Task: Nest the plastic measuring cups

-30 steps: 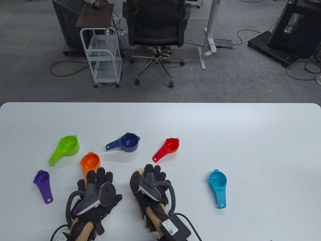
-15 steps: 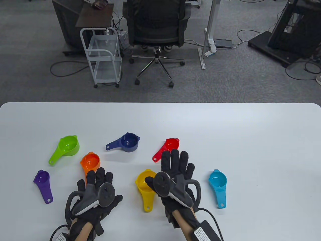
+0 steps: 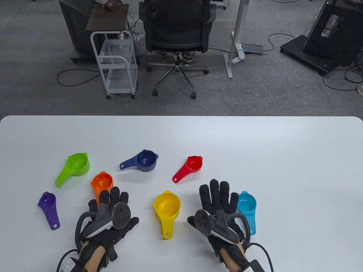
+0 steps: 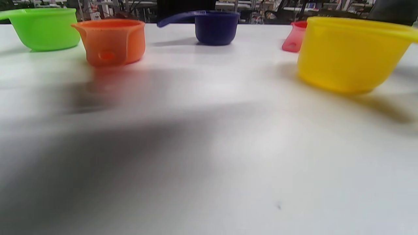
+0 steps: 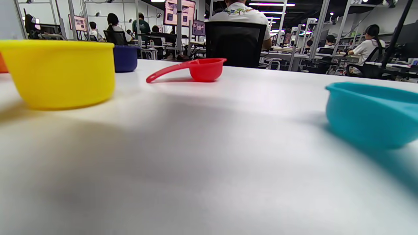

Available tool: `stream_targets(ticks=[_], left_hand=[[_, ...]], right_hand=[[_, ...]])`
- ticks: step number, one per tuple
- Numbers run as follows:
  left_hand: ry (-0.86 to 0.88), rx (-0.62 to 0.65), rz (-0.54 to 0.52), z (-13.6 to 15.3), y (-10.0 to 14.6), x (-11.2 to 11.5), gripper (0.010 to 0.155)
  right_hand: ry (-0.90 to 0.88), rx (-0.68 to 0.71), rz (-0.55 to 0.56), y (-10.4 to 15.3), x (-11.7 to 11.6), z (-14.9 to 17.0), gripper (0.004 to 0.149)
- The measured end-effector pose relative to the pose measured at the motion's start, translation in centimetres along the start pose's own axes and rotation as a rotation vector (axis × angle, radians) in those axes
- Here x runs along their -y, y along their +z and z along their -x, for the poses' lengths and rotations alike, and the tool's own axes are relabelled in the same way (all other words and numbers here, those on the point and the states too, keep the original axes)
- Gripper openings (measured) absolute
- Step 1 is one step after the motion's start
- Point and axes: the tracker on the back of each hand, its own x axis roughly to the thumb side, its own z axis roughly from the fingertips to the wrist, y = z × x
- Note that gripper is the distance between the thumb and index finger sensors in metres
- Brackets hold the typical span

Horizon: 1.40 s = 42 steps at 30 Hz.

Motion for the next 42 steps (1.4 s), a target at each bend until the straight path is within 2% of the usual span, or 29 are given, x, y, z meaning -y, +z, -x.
stream_targets(ticks=[4,8,9,11,13,17,21,25,28,32,35,38,42], left_hand=[[0.001,-0.026,-0.159,2.3,0.1,-3.3,0.09],[0.101,-0.136,-0.361,8.1,-1.3,-7.9,0.082],[0.142,-0.15,-0.355,9.5,-2.1,-8.4,0.082],[0.154,-0.177,-0.229,11.9,-4.0,-8.6,0.081],[0.074,-0.25,-0.118,13.8,-6.1,-8.1,0.081],[-0.005,-0.275,-0.019,16.3,-9.9,-6.4,0.078],[0.02,-0.261,0.044,18.3,-13.1,-4.9,0.074],[0.082,-0.252,0.051,20.5,-14.7,-4.2,0.073],[0.173,-0.224,0.15,21.5,-15.8,-3.1,0.075],[0.202,-0.217,0.136,21.7,-15.9,-3.4,0.078],[0.083,-0.257,0.105,21.1,-15.6,-3.8,0.086],[0.111,-0.224,0.032,20.4,-14.4,-4.4,0.092],[0.123,-0.169,-0.067,18.1,-11.6,-5.8,0.093]], right_hand=[[-0.052,-0.02,-0.013,0.2,0.0,1.1,0.1],[-0.125,-0.048,-0.03,-0.1,0.0,2.1,0.1],[-0.128,-0.052,-0.034,-0.1,-0.1,2.2,0.1],[-0.13,-0.064,-0.049,-0.1,-0.2,2.5,0.1],[-0.139,-0.083,-0.057,0.0,-0.3,2.9,0.099],[-0.169,-0.109,-0.051,0.5,-0.4,3.6,0.099],[-0.17,-0.122,-0.037,0.9,-0.2,3.9,0.098],[-0.183,-0.129,-0.069,0.6,-0.6,4.0,0.098],[-0.171,-0.142,-0.103,0.3,-1.1,4.1,0.098],[-0.159,-0.147,-0.113,0.3,-1.3,3.9,0.098],[-0.15,-0.146,-0.112,0.2,-1.3,3.6,0.098],[-0.135,-0.147,-0.124,0.1,-1.4,3.4,0.098],[-0.139,-0.137,-0.148,0.0,-1.4,3.2,0.099]])
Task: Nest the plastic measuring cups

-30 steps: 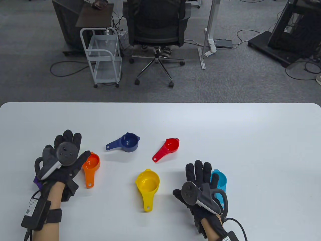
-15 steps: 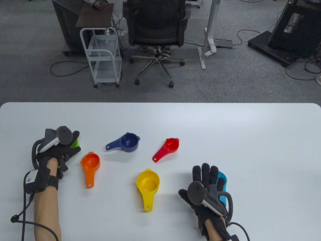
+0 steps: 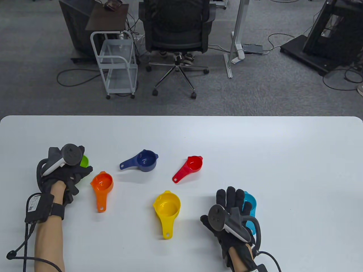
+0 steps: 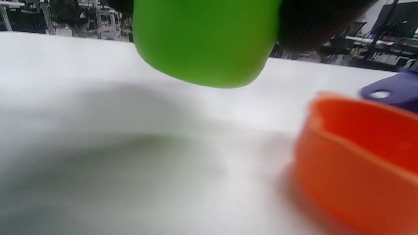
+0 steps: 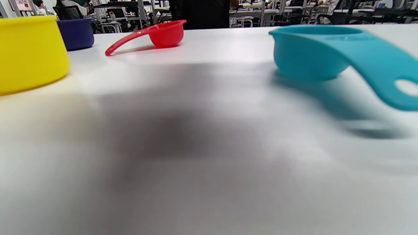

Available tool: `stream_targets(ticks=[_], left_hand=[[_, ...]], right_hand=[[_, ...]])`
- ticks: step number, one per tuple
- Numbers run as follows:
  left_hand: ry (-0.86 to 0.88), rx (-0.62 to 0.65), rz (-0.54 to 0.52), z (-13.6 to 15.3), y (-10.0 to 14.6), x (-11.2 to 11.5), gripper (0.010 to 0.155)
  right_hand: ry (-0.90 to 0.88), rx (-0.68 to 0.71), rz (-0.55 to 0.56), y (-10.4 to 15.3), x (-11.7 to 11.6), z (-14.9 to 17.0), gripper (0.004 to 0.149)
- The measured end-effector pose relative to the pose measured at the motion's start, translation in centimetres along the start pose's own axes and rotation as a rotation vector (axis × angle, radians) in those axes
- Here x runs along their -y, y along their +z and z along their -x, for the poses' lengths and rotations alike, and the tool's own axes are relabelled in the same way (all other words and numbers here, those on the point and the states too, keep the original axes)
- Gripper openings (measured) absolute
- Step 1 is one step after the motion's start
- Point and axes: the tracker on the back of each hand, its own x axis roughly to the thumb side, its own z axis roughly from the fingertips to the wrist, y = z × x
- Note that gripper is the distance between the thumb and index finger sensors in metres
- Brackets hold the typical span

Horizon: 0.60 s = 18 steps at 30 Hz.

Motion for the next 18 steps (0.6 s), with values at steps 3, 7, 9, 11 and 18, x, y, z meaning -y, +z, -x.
stream_targets(ticks=[3,7,9,11,18], left_hand=[[0.018,0.043,-0.073,-2.4,2.6,-0.6,0.094],[0.15,0.166,-0.096,-8.3,6.3,-0.1,0.094],[0.178,0.197,-0.105,-11.7,7.8,0.6,0.094],[0.157,0.202,-0.115,-15.0,9.1,1.3,0.094],[0.006,0.17,-0.082,-25.2,12.4,3.3,0.097]], right_hand=[[-0.005,0.011,0.008,0.0,0.1,0.0,0.099],[-0.004,0.025,0.013,-0.1,0.4,-0.2,0.1],[-0.014,0.034,0.008,-0.2,0.4,-0.2,0.1],[-0.025,0.038,0.002,-0.2,0.5,-0.1,0.1],[-0.058,0.047,-0.002,0.1,0.7,0.2,0.1]])
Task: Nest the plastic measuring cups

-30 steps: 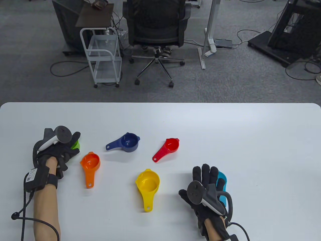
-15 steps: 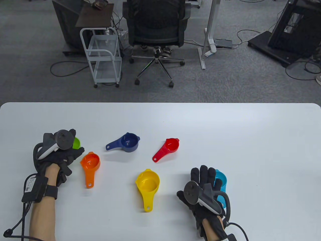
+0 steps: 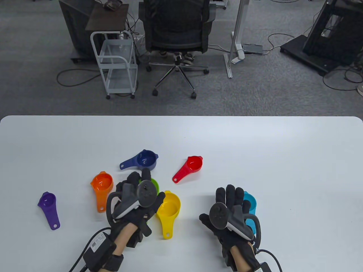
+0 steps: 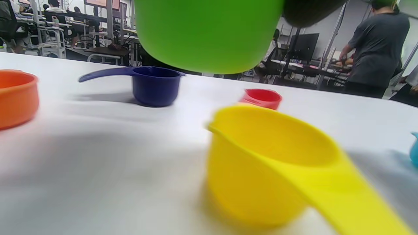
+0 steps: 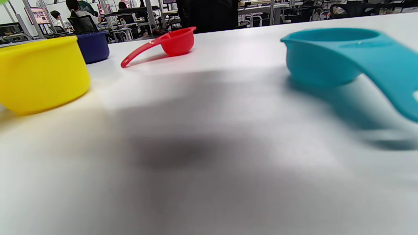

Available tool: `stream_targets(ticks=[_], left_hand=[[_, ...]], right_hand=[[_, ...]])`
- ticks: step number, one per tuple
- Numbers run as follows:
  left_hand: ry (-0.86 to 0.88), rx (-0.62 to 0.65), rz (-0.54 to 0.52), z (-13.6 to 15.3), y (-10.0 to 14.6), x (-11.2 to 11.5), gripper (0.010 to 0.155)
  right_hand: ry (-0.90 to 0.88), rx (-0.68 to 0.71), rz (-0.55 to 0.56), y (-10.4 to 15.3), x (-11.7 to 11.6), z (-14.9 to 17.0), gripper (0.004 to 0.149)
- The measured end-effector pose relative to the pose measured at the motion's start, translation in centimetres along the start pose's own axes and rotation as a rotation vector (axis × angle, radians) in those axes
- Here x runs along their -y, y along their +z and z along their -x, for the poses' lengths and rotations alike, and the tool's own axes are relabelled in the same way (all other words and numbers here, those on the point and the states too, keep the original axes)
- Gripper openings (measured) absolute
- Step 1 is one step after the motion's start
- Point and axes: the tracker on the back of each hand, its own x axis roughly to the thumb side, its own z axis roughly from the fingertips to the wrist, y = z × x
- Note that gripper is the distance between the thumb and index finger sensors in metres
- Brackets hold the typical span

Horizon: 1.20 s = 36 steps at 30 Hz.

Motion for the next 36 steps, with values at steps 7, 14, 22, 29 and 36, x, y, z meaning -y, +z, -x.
stream_targets(ticks=[7,14,22,29,36], left_hand=[[0.015,-0.122,0.018,-3.4,-0.2,2.0,0.097],[-0.011,-0.123,0.046,-4.7,-1.1,3.5,0.097],[-0.022,-0.143,0.115,-4.9,-1.8,5.0,0.097],[-0.027,-0.148,0.151,-4.6,-2.2,5.9,0.098],[-0.026,-0.138,0.161,-4.5,-2.2,6.0,0.1]], right_hand=[[-0.004,0.007,-0.012,0.0,-0.1,0.0,0.1],[0.0,0.009,-0.026,0.0,-0.1,-0.2,0.1],[-0.009,0.013,-0.011,0.1,-0.1,-0.2,0.1],[-0.006,0.016,-0.025,0.1,-0.2,-0.4,0.1],[-0.01,0.018,-0.037,0.2,-0.2,-0.5,0.1]])
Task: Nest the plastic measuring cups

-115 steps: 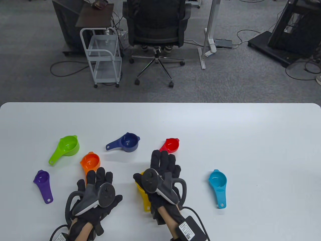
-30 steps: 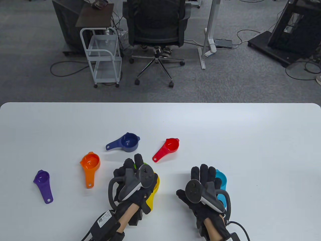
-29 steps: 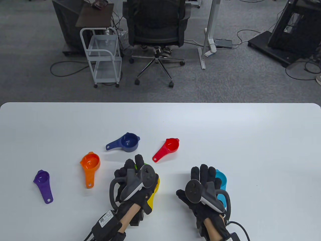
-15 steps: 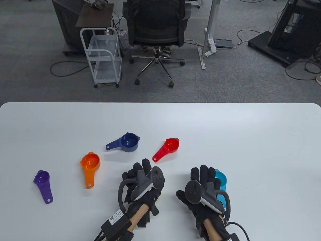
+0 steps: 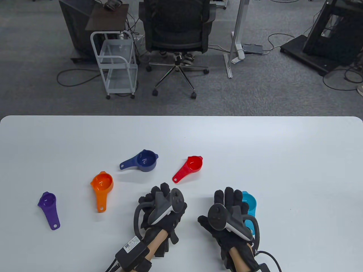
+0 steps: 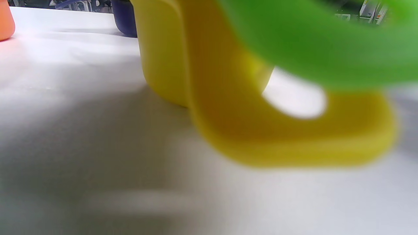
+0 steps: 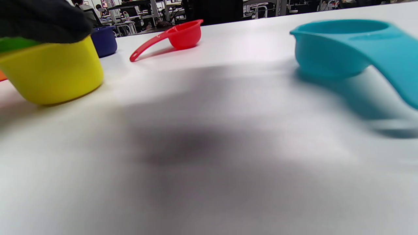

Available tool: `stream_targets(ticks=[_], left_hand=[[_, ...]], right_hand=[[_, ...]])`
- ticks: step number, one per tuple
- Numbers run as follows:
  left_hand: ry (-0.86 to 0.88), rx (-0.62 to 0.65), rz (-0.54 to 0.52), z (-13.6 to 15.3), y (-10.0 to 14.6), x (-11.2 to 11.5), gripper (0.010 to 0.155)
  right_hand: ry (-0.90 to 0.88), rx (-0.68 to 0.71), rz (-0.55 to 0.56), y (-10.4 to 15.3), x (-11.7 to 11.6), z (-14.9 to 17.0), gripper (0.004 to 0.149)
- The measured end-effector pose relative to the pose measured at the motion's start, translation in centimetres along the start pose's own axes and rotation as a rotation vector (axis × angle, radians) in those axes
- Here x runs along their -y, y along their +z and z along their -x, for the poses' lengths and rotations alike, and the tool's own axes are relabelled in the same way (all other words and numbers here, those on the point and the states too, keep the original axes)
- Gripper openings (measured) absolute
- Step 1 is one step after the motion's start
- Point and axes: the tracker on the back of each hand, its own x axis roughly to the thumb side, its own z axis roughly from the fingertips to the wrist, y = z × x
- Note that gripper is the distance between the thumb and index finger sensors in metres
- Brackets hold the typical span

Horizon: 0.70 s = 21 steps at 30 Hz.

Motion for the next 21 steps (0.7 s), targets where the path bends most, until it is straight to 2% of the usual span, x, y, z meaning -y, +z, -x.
stream_targets(ticks=[11,13,14,17,19,21], left_hand=[[-0.026,0.006,-0.012,0.1,0.1,-0.3,0.104],[0.006,0.03,-0.025,0.4,0.3,-1.6,0.105],[0.024,0.067,-0.111,0.9,0.5,-3.3,0.104],[-0.031,0.179,-0.272,2.5,-0.1,-7.0,0.093],[-0.141,0.191,-0.309,4.1,-1.6,-8.8,0.088],[-0.196,0.193,-0.301,5.4,-3.7,-9.6,0.082]], right_hand=[[-0.005,0.002,-0.014,0.1,0.0,-0.1,0.1],[-0.012,0.006,-0.007,0.2,0.1,-0.1,0.1],[-0.019,0.01,0.003,0.3,0.2,0.0,0.1],[-0.019,0.01,0.011,0.4,0.3,0.0,0.1],[-0.014,0.006,0.004,0.2,0.2,0.0,0.1],[-0.015,0.004,0.0,0.2,0.2,0.0,0.099]])
